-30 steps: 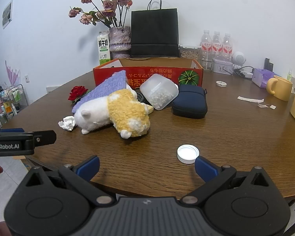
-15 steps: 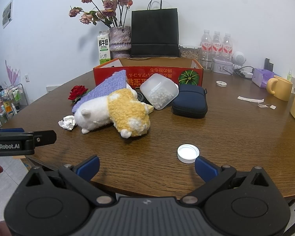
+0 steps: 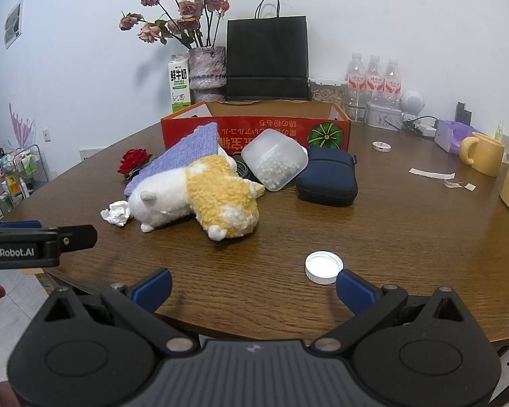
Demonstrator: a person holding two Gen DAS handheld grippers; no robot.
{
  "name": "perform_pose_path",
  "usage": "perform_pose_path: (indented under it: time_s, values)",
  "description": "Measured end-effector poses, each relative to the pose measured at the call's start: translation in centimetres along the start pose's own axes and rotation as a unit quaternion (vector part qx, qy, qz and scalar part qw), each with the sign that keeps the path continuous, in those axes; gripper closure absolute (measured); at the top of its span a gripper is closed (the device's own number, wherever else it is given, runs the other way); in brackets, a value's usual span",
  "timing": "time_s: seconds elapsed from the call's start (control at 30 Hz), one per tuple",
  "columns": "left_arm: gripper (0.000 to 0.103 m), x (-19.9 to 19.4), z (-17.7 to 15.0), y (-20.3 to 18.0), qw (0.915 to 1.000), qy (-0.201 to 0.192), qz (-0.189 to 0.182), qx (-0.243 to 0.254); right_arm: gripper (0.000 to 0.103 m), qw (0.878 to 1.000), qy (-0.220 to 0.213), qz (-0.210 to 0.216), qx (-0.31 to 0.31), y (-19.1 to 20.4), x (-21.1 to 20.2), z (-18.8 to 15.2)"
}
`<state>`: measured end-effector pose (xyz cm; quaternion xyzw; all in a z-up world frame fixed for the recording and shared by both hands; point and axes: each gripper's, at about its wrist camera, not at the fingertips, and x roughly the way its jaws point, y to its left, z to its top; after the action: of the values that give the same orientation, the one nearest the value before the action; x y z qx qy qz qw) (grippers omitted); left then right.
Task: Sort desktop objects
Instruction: 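Move both tools toward the white bottle cap and crumpled tissue, then grasp the white bottle cap with the right tool while the left tool grasps the tissue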
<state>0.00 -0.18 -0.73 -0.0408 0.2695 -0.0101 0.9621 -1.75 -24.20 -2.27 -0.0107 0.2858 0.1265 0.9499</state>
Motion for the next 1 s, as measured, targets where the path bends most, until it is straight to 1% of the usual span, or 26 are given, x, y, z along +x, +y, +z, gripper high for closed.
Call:
perform_pose_path:
  time_s: [0.4,0.57,0.67,0.77,0.9,0.97,1.0]
  values:
    - [0.0,0.5,-0.4,0.3,1.0,0.006,0.0,-0.002,0.0,1.0,0.002,0.001,0.0,-0.2,0.2,0.0]
    - [0.0,1.3,-0.2,0.5,0.9999,0.008,0.007,0.0,0.0,1.0,-0.001,-0.013,0.007,-1.2,0.4,-0.1]
    - [0.0,2.1,0.2,0.6,0.9999,0.013,0.011,0.003,0.003,1.0,-0.001,-0.019,0.008,-1.4,0.8,-0.1]
    - [0.0,2.9,0.4,0.7,0.9998,0.012,0.012,0.009,0.008,1.0,-0.002,-0.023,0.004,-1.9,1.4,-0.1]
    - [0.001,4.0,0.9,0.8,0.9997,0.01,0.018,0.015,0.019,1.0,0.003,-0.027,-0.001,-2.7,2.4,-0.2]
    - [0.005,4.5,1.2,0.8,0.9997,0.009,0.017,0.016,0.023,1.0,0.002,-0.027,-0.003,-3.0,2.7,-0.3]
    - [0.009,4.8,1.3,0.7,0.9996,0.008,0.019,0.018,0.028,1.0,0.0,-0.027,-0.005,-3.2,2.7,-0.3]
